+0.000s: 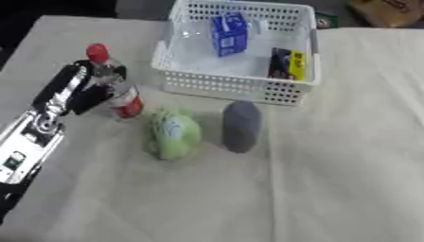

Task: Pick up objects on the table and place them in the box.

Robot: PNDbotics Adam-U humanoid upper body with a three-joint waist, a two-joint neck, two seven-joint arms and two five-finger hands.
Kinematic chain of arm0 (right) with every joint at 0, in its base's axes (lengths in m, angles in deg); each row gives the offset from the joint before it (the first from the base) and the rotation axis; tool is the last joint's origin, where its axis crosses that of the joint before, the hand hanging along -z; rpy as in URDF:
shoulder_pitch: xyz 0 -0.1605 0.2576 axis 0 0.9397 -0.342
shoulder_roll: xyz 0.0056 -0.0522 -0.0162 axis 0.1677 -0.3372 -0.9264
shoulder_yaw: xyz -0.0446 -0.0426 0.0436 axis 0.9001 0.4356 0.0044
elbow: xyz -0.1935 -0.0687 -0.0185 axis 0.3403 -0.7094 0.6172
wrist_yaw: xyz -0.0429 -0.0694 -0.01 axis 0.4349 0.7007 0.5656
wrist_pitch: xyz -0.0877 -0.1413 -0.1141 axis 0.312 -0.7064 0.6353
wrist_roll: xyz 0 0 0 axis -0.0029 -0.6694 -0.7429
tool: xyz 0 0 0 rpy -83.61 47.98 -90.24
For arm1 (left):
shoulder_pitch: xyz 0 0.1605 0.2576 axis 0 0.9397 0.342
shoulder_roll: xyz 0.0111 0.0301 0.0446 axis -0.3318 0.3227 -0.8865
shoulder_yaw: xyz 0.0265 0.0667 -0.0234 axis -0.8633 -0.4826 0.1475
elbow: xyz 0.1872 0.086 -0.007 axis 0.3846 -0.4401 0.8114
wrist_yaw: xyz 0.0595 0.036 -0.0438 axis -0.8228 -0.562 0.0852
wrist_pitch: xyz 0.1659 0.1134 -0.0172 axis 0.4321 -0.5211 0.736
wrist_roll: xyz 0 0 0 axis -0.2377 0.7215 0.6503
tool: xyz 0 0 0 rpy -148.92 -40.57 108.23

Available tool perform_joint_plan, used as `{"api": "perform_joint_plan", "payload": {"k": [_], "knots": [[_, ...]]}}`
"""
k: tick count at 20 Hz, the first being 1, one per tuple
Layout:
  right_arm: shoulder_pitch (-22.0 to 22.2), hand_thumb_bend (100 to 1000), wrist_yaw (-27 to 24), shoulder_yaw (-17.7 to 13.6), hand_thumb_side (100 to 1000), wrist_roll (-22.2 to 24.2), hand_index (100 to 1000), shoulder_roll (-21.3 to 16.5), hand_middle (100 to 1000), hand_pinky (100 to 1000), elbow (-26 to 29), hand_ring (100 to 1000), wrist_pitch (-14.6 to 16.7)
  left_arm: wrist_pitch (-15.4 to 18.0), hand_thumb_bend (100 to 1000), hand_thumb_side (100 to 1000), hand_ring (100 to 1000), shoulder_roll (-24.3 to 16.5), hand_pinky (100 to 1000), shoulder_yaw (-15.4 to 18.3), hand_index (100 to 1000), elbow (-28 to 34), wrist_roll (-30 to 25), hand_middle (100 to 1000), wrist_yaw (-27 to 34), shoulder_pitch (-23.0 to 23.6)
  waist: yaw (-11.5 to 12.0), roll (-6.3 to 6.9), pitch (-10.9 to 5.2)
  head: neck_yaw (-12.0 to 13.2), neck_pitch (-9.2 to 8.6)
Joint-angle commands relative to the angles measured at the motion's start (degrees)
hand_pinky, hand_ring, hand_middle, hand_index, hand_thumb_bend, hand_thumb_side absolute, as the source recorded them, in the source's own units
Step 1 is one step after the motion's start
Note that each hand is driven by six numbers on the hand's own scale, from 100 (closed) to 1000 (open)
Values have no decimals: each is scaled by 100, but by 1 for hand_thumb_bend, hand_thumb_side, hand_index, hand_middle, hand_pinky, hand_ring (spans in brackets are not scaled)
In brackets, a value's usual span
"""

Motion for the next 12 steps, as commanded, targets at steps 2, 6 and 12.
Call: {"api": "perform_joint_plan", "payload": {"k": [2, 6, 12], "knots": [[-44, 100, -46, -71, 1000, -18, 851, -77, 760, 900, 100, 853, 13, -14, 100, 855, 772, -72, 862, 11, 685, -6, 62, 658, 98, -34, -9, 3, -108, 5, -49], [-42, 100, -47, -77, 1000, -18, 851, -77, 760, 900, 100, 854, 9, -21, 100, 833, 720, -80, 793, 9, 655, 27, 147, 634, 152, -36, -8, 1, -113, 2, -48], [-38, 100, -44, -94, 1000, -18, 851, -80, 760, 901, 100, 854, -2, -38, 100, 797, 699, -73, 764, 100, 631, 147, 354, 619, 227, -50, 1, -4, -126, -17, -50]]}}
